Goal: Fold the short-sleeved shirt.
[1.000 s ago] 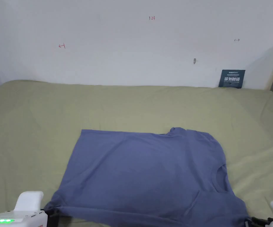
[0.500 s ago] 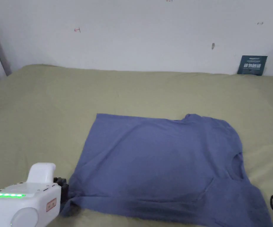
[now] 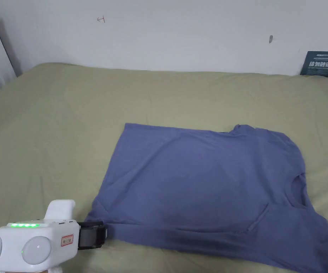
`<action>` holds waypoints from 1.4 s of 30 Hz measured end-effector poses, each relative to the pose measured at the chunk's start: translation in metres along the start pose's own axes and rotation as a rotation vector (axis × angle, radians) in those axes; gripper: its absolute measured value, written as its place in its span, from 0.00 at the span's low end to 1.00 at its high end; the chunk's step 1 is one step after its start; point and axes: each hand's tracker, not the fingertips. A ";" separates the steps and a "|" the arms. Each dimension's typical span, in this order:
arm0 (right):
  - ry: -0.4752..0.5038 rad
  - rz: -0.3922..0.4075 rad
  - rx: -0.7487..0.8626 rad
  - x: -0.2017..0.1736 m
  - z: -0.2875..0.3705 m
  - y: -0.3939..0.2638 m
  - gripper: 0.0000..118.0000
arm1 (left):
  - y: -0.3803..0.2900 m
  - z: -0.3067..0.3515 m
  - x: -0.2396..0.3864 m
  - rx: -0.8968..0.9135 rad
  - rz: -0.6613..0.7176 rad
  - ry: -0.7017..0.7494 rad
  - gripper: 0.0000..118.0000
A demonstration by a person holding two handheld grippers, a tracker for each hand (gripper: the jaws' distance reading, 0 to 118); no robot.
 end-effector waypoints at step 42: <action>0.093 0.007 -0.146 0.024 -0.038 -0.003 0.06 | 0.026 -0.006 0.016 -0.054 -0.103 0.059 0.01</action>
